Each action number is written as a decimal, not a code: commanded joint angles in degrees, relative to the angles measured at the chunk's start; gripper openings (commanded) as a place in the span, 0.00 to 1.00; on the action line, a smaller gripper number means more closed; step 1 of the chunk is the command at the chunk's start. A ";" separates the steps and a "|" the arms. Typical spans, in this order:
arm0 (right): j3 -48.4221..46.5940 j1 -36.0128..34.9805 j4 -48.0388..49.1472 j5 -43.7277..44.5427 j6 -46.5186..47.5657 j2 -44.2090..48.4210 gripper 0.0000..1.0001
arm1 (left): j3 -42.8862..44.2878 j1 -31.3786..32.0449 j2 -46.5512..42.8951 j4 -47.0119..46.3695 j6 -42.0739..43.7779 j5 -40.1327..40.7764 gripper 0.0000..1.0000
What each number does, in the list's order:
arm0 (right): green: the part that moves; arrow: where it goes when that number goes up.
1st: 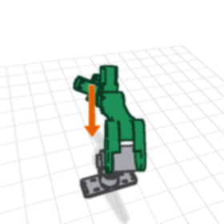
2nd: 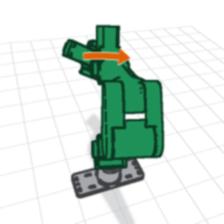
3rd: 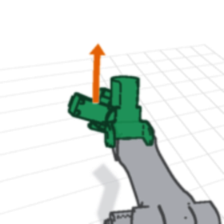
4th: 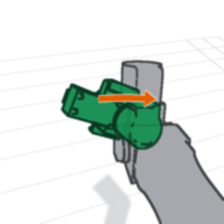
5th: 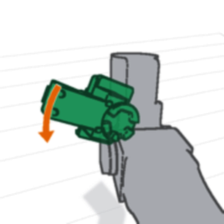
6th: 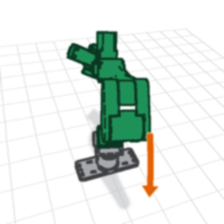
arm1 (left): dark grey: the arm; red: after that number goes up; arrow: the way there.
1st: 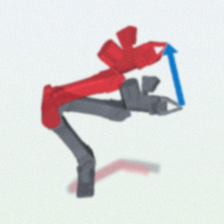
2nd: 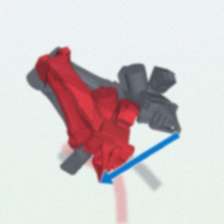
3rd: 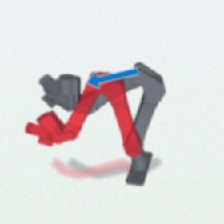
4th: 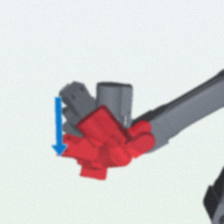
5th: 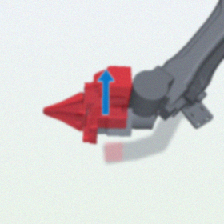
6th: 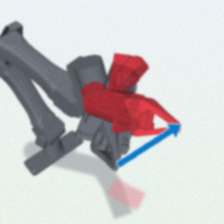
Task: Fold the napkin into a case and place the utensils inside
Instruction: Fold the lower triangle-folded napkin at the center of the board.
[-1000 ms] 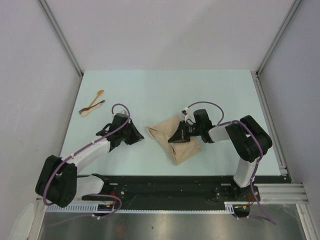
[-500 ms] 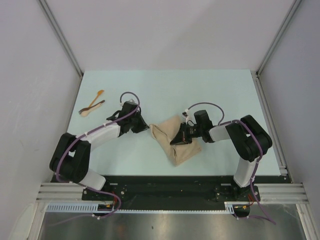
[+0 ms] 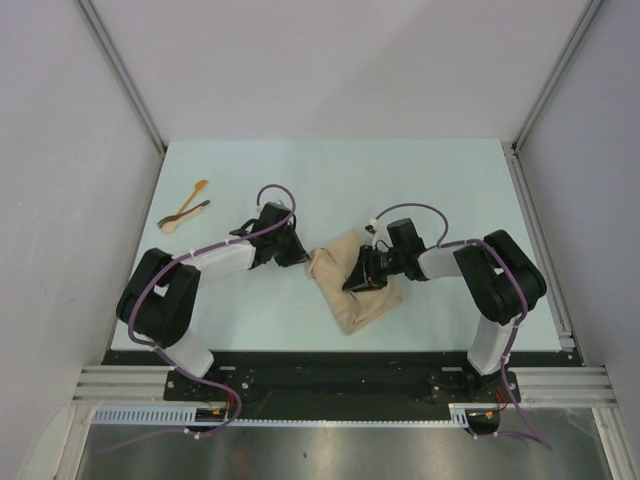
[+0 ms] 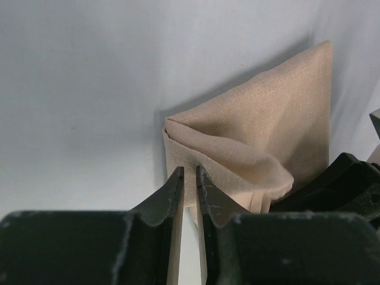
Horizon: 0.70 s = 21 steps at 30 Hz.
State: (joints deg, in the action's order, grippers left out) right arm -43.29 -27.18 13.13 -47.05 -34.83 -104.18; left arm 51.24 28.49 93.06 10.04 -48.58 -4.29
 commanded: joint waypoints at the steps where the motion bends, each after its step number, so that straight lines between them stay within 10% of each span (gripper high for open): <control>1: -4.26 0.46 -8.72 2.74 6.43 4.95 0.44 | 2.55 0.51 0.72 -2.48 -0.73 -0.36 0.17; 12: -1.99 0.46 -20.24 7.05 13.47 12.95 0.65 | 2.98 1.65 1.87 -4.68 -1.87 -1.51 0.17; 21: 5.05 -0.86 -21.92 9.61 13.22 22.17 0.70 | 6.67 4.73 2.65 -2.23 2.87 -0.45 0.38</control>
State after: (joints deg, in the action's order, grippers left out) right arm -40.84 -27.03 -7.55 -38.79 -22.13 -86.35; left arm 53.82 31.90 95.18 7.84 -48.64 -4.86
